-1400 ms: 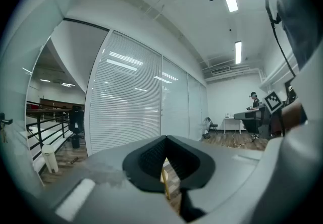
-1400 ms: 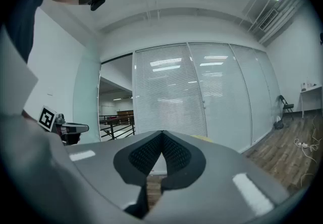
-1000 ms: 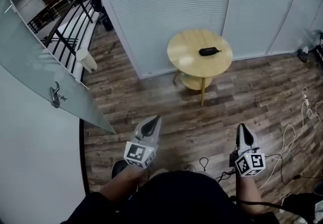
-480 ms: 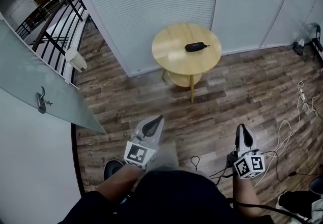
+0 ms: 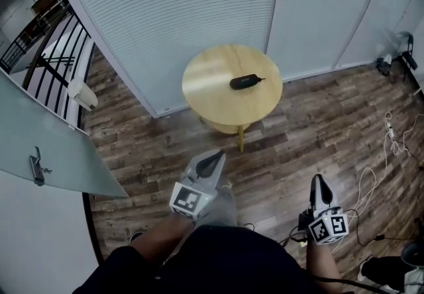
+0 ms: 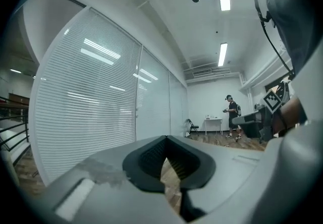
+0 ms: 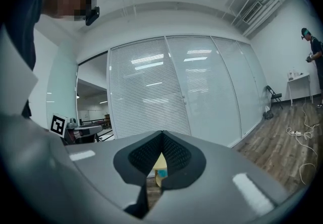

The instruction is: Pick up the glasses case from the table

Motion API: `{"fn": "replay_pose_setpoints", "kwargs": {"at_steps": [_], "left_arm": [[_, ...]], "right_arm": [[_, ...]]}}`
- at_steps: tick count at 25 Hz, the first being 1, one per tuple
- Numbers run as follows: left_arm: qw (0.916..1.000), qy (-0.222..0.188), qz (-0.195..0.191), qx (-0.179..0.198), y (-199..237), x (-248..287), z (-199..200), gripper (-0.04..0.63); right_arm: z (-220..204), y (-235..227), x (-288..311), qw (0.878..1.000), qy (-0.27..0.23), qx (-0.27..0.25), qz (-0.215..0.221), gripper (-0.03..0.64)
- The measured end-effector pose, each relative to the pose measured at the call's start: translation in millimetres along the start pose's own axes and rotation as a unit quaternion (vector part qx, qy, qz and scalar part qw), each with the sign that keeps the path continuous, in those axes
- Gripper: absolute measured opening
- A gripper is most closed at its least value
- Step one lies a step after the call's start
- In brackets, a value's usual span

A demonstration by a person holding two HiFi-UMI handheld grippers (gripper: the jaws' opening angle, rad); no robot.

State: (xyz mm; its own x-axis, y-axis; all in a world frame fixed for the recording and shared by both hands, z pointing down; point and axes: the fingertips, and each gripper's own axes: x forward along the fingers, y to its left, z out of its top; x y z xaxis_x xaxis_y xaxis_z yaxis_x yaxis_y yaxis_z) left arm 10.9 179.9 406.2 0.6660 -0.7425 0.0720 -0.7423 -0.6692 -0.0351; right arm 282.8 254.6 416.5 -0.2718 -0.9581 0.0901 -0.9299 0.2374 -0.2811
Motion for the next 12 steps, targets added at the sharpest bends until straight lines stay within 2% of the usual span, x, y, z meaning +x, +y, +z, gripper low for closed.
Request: {"fn": "replay_pose_setpoints", "kwargs": {"at_steps": [4,9,12], "left_arm": [[0.9998,-0.01,-0.006,-0.018,53.3,62.6,14.3,0.003],[1.0,-0.002,0.001,0.009,142.7,135.5,14.1,0.003],[1.0,-0.002,0.007,0.006,178.2,168.4,24.1,0.003]], "right_arm": [[17.2,-16.1,86.8,1.0,-0.004,-0.004,0.003,0.008],[36.0,-12.4,204.8,0.999,-0.005,-0.011,0.032,0.008],[36.2,-5.3,252.5,0.998,0.01,-0.017,0.053,0.008]]}}
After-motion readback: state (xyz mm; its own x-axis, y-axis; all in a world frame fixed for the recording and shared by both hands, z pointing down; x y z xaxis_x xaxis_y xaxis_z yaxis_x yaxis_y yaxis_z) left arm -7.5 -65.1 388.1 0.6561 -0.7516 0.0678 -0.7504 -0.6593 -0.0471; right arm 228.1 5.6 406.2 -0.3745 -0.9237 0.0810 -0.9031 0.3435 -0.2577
